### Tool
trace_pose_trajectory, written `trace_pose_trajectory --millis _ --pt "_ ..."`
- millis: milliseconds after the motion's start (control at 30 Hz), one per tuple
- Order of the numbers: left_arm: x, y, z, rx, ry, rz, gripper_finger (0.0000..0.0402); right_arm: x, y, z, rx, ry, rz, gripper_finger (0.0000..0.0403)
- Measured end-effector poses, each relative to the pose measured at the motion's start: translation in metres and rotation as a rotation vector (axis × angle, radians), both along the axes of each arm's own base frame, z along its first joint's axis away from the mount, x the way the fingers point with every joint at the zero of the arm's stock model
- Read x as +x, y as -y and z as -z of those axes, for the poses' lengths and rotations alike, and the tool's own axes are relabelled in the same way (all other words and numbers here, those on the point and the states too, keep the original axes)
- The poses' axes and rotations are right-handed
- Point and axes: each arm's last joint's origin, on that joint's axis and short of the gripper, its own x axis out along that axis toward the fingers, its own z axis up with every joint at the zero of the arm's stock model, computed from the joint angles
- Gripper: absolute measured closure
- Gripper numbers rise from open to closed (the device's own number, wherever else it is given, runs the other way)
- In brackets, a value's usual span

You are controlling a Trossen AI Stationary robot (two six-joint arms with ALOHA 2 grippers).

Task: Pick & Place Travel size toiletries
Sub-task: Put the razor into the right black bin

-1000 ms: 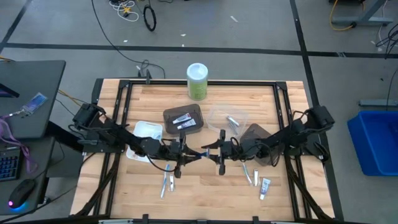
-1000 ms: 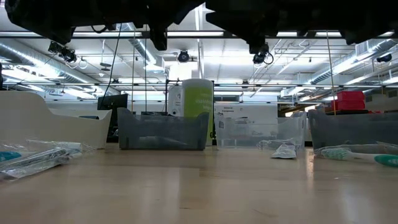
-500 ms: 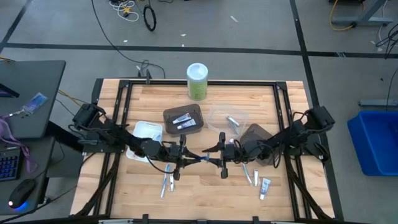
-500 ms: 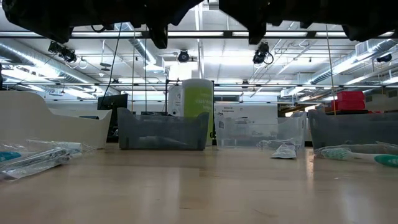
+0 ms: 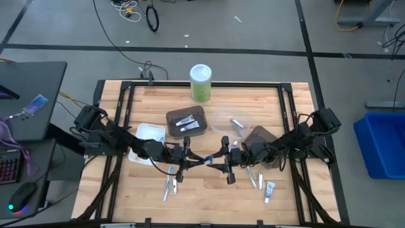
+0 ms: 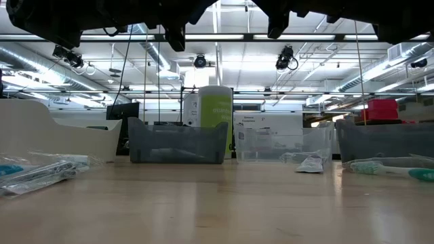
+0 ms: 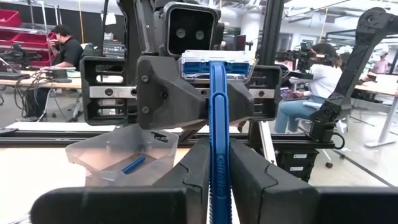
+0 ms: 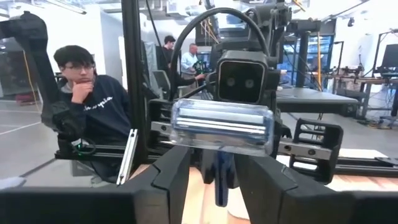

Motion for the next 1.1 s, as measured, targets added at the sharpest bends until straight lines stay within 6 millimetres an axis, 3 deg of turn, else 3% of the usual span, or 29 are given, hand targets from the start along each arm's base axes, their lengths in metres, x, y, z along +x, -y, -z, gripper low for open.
trace_pose_trajectory --millis 500,800,1100 --pt "0.008 -0.002 -0.004 0.005 -0.029 -0.091 0.0353 0.014 0.010 -0.008 0.001 -0.034 0.033 0.0287" --pt "0.007 -0.003 -0.005 0.000 -0.024 -0.115 0.0352 0.015 0.010 -0.007 -0.001 -0.034 0.038 0.0364" --pt "0.008 -0.003 -0.002 -0.023 -0.051 -0.122 0.0324 0.015 0.011 -0.004 0.007 -0.071 0.092 0.0369"
